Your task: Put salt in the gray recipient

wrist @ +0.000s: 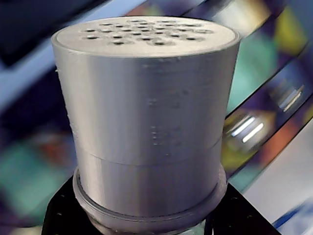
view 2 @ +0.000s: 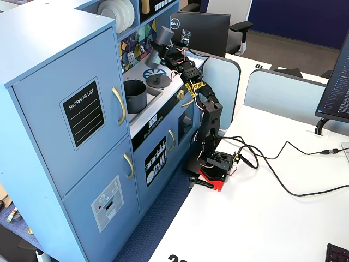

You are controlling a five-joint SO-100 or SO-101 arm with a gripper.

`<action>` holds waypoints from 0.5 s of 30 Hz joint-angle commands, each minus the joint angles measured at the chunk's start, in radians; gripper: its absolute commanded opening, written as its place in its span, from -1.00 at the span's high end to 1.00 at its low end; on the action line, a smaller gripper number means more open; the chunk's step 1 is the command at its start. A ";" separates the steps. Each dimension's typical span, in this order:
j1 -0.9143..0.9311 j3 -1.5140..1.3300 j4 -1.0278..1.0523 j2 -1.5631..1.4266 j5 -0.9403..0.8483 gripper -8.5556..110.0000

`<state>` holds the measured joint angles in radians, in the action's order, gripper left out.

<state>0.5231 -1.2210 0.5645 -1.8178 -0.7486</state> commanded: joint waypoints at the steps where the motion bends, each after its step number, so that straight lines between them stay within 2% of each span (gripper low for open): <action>1: -0.186 0.066 0.166 -0.143 0.591 0.86; 5: -0.330 0.009 0.178 -0.156 0.954 0.86; 10: -0.459 0.081 0.158 -0.101 1.325 0.86; 15: -0.522 0.178 0.147 -0.046 1.575 0.85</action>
<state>0.0399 -1.1582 0.7363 -1.8638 0.6243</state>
